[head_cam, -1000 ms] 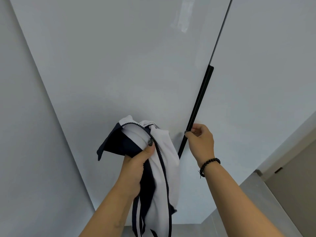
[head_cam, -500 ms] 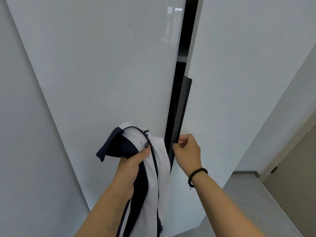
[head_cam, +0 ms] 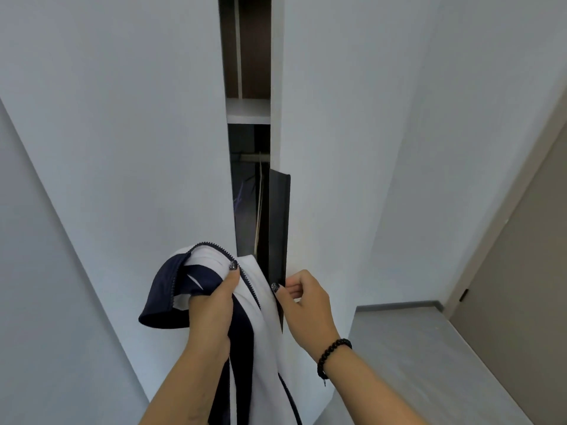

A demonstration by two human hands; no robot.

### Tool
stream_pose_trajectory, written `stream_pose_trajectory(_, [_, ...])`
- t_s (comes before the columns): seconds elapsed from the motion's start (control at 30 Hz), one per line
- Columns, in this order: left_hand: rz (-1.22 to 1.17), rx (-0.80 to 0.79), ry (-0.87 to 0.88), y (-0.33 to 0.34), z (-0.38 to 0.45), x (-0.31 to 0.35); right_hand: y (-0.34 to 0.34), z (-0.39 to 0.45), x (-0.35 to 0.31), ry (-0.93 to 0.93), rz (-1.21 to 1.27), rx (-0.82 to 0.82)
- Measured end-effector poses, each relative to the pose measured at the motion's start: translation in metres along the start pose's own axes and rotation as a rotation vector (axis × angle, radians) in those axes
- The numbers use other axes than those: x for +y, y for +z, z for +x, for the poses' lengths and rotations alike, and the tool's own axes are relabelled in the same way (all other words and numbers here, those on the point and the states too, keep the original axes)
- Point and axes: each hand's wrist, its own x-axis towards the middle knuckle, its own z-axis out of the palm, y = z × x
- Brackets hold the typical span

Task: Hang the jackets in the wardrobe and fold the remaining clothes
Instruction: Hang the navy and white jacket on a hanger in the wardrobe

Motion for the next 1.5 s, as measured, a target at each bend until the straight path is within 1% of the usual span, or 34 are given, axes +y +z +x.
stream_pose_trajectory(0.1, [0.109, -0.006, 0.055, 0.011, -0.022, -0.010, -0.026, -0.020, 0.003, 0.001, 0.021, 0.000])
stream_pose_trajectory(0.2, [0.247, -0.056, 0.177, 0.031, -0.047, -0.010, -0.051, -0.038, 0.005, 0.043, 0.088, 0.057])
stream_pose_trajectory(0.3, [0.384, -0.215, 0.318, 0.059, -0.074, -0.010, -0.078, -0.054, 0.010, 0.067, 0.111, 0.131])
stream_pose_trajectory(0.37, [0.451, -0.308, 0.379, 0.078, -0.088, -0.014, -0.096, -0.065, 0.015, 0.080, 0.116, 0.178])
stream_pose_trajectory(0.43, [0.507, -0.353, 0.415, 0.093, -0.096, -0.017, -0.113, -0.073, 0.020, 0.098, 0.136, 0.218])
stream_pose_trajectory(0.5, [0.534, -0.450, 0.440, 0.109, -0.105, -0.026, -0.133, -0.081, 0.025, 0.105, 0.159, 0.272])
stream_pose_trajectory(0.57, [0.526, -0.553, 0.446, 0.125, -0.116, -0.038, -0.152, -0.089, 0.030, 0.118, 0.143, 0.323])
stream_pose_trajectory(0.63, [0.497, -0.608, 0.444, 0.143, -0.130, -0.051, -0.171, -0.096, 0.036, 0.147, 0.084, 0.384])
stream_pose_trajectory(0.8, [0.512, -0.611, 0.459, 0.189, -0.167, -0.084, -0.227, -0.103, 0.046, 0.150, -0.030, 0.526])
stream_pose_trajectory(0.93, [0.569, -0.546, 0.473, 0.218, -0.188, -0.102, -0.262, -0.097, 0.052, 0.163, -0.046, 0.542])
stream_pose_trajectory(1.03, [0.526, -0.504, 0.468, 0.219, -0.191, -0.107, -0.260, -0.094, 0.057, 0.158, -0.030, 0.516])
stream_pose_trajectory(1.2, [0.480, -0.537, 0.424, 0.209, -0.180, -0.100, -0.243, -0.101, 0.056, 0.150, 0.037, 0.560])
stream_pose_trajectory(1.27, [0.451, -0.527, 0.388, 0.206, -0.175, -0.098, -0.235, -0.109, 0.051, 0.065, -0.030, 0.616])
stream_pose_trajectory(1.33, [0.385, -0.525, 0.326, 0.199, -0.168, -0.095, -0.224, -0.118, 0.044, -0.088, -0.131, 0.720])
stream_pose_trajectory(1.37, [0.356, -0.525, 0.287, 0.195, -0.164, -0.093, -0.219, -0.121, 0.040, -0.158, -0.164, 0.734])
stream_pose_trajectory(1.4, [0.333, -0.522, 0.251, 0.191, -0.159, -0.091, -0.213, -0.124, 0.036, -0.209, -0.184, 0.704])
stream_pose_trajectory(1.43, [0.315, -0.515, 0.224, 0.187, -0.154, -0.088, -0.207, -0.125, 0.031, -0.240, -0.193, 0.633])
stream_pose_trajectory(1.5, [0.286, -0.510, 0.196, 0.179, -0.148, -0.081, -0.194, -0.121, 0.026, -0.230, -0.199, 0.447])
